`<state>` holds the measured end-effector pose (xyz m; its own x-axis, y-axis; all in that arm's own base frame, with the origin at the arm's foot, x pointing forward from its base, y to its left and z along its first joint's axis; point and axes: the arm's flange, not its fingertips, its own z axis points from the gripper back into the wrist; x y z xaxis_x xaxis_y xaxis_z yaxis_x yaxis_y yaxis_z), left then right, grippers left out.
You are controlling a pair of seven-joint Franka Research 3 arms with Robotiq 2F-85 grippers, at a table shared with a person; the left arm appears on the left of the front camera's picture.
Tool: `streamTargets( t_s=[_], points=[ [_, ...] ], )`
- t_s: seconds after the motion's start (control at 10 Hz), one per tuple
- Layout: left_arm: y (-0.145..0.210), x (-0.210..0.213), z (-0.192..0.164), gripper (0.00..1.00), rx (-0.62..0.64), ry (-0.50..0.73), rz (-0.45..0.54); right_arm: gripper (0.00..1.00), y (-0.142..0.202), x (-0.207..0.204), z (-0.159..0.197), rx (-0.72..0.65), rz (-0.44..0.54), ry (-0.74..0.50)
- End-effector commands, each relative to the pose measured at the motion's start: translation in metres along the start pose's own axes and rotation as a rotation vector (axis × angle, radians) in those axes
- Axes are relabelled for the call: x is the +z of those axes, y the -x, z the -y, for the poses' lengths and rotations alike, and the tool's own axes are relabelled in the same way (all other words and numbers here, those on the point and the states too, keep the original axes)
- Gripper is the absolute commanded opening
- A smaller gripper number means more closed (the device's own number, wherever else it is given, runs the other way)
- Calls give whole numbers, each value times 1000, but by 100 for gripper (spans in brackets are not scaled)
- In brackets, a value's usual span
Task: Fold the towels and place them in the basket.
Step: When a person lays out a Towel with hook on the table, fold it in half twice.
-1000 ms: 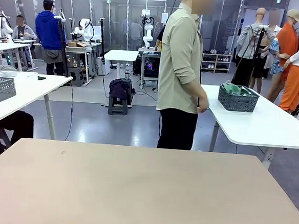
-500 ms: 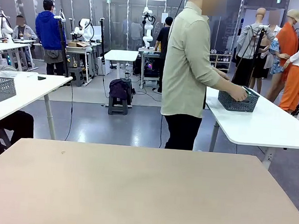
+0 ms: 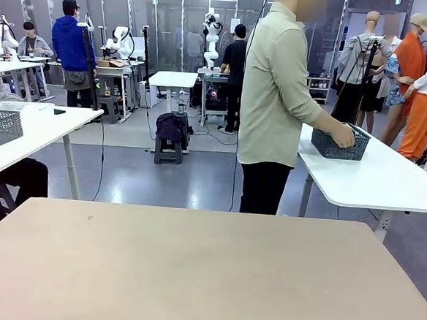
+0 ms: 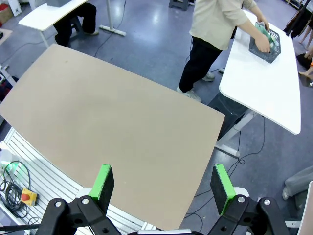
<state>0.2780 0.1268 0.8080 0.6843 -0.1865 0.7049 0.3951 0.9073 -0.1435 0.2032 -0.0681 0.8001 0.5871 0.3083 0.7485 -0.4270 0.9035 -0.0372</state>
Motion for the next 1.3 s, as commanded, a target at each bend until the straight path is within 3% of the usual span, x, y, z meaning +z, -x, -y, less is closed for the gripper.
streamTargets(
  t_s=[0.0,0.4,0.7,1.0,1.2],
  points=[
    [-2,0,1,100,-15,10,10,100,1,-1,0,1,-1,-1],
    [0,0,0,100,0,0,0,100,0,0,0,0,0,0],
    [3,-1,1,100,-65,-19,-109,100,3,-7,-2,48,-97,-14],
    [3,0,2,100,-100,-17,-141,100,1,-1,-5,82,-191,-89],
    [4,3,-1,100,-117,-10,-161,100,-1,7,-6,90,-205,-89]
  ],
)
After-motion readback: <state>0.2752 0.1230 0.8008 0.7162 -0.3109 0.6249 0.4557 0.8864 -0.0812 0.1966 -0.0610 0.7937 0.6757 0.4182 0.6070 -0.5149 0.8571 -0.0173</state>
